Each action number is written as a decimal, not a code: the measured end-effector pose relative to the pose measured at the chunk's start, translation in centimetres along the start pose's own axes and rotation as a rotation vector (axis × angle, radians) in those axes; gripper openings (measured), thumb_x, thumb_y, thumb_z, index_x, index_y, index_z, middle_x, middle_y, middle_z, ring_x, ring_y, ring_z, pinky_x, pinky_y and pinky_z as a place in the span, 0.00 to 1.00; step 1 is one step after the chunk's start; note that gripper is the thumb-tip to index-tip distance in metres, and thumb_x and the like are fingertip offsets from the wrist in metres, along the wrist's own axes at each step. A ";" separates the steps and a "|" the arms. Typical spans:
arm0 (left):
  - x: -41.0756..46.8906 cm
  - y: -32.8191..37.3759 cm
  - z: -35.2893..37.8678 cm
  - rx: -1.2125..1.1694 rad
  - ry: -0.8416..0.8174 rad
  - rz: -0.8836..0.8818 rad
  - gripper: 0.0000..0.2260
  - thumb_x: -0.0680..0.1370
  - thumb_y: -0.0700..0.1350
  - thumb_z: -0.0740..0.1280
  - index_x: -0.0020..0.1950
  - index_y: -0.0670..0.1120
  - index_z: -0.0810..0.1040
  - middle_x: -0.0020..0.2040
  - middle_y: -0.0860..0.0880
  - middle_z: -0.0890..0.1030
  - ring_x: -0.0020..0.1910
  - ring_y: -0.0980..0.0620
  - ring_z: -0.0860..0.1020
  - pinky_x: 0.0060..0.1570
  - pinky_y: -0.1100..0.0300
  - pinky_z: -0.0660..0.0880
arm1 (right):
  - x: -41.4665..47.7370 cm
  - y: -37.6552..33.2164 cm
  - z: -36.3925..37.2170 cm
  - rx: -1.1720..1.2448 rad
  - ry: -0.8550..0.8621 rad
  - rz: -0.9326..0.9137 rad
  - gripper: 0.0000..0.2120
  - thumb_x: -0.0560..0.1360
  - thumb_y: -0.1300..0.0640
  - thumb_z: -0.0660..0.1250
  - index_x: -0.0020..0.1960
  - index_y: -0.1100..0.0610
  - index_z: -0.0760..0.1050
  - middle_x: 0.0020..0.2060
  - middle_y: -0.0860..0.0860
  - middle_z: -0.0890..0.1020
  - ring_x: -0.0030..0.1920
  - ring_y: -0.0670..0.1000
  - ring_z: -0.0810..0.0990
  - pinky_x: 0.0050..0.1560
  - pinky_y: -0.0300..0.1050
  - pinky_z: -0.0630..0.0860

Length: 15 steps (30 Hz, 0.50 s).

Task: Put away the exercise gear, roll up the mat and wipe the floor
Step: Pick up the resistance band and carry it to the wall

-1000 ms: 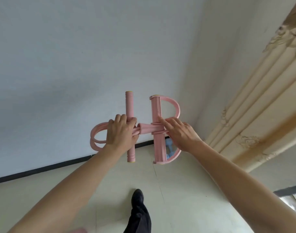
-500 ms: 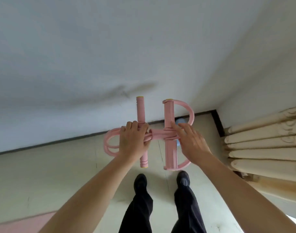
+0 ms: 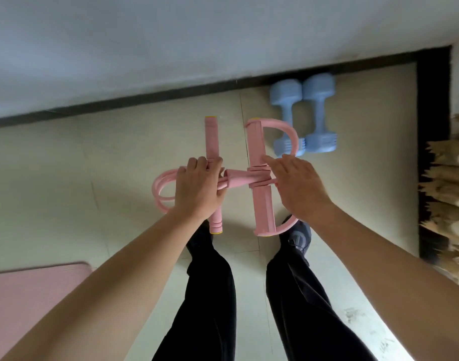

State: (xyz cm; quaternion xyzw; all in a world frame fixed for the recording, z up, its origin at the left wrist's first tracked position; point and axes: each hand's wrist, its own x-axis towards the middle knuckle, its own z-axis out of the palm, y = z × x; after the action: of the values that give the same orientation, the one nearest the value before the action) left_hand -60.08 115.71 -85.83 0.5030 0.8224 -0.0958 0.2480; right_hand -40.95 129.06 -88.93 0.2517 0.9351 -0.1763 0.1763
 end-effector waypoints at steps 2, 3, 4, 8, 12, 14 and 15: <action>2.6 -0.9 4.4 0.009 -0.018 -0.001 0.22 0.72 0.51 0.69 0.61 0.43 0.70 0.48 0.43 0.78 0.47 0.43 0.75 0.43 0.49 0.74 | 2.4 0.7 3.9 0.040 -0.022 0.026 0.35 0.71 0.68 0.71 0.74 0.54 0.65 0.59 0.55 0.78 0.62 0.59 0.76 0.58 0.54 0.75; 3.9 -1.4 6.2 0.006 -0.014 -0.004 0.21 0.73 0.51 0.69 0.61 0.42 0.70 0.48 0.43 0.78 0.46 0.43 0.75 0.43 0.49 0.74 | 3.7 0.9 5.6 0.049 -0.017 0.030 0.32 0.71 0.68 0.71 0.72 0.54 0.66 0.57 0.55 0.78 0.59 0.58 0.77 0.55 0.53 0.75; 5.3 -2.0 7.9 0.003 0.000 -0.007 0.21 0.73 0.51 0.69 0.60 0.41 0.70 0.48 0.42 0.78 0.46 0.43 0.75 0.43 0.50 0.74 | 5.0 1.3 7.2 0.047 -0.003 0.024 0.29 0.71 0.68 0.71 0.69 0.54 0.67 0.55 0.55 0.78 0.56 0.58 0.77 0.51 0.52 0.75; 10.6 -3.8 13.0 0.009 0.088 -0.003 0.20 0.73 0.48 0.69 0.59 0.40 0.71 0.49 0.39 0.77 0.47 0.39 0.74 0.41 0.48 0.70 | 10.3 2.6 12.5 -0.011 0.094 0.021 0.22 0.66 0.72 0.71 0.57 0.59 0.74 0.48 0.58 0.78 0.47 0.61 0.78 0.42 0.54 0.75; 15.0 -4.3 16.0 0.001 0.172 -0.032 0.19 0.72 0.46 0.68 0.59 0.40 0.70 0.51 0.38 0.77 0.50 0.38 0.74 0.43 0.47 0.70 | 14.0 4.0 15.4 -0.057 0.192 0.045 0.18 0.67 0.74 0.68 0.54 0.61 0.74 0.48 0.61 0.79 0.47 0.63 0.79 0.44 0.57 0.76; 16.6 -4.2 17.1 -0.011 0.184 -0.061 0.19 0.72 0.45 0.68 0.60 0.40 0.70 0.53 0.38 0.76 0.52 0.37 0.73 0.44 0.46 0.69 | 15.0 4.9 16.4 -0.064 0.206 0.041 0.18 0.69 0.73 0.69 0.56 0.61 0.74 0.51 0.61 0.79 0.50 0.63 0.79 0.48 0.57 0.76; 17.1 -4.2 17.6 -0.024 0.185 -0.080 0.20 0.72 0.45 0.68 0.61 0.40 0.70 0.54 0.38 0.76 0.53 0.37 0.73 0.45 0.46 0.69 | 15.2 5.4 17.0 -0.070 0.212 0.033 0.17 0.70 0.72 0.69 0.57 0.61 0.74 0.51 0.60 0.79 0.51 0.63 0.79 0.51 0.57 0.76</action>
State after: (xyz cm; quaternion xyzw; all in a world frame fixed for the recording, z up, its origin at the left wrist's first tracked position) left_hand -64.63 119.87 -109.96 0.4734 0.8624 -0.0489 0.1727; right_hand -46.33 132.53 -111.48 0.2780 0.9498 -0.1131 0.0879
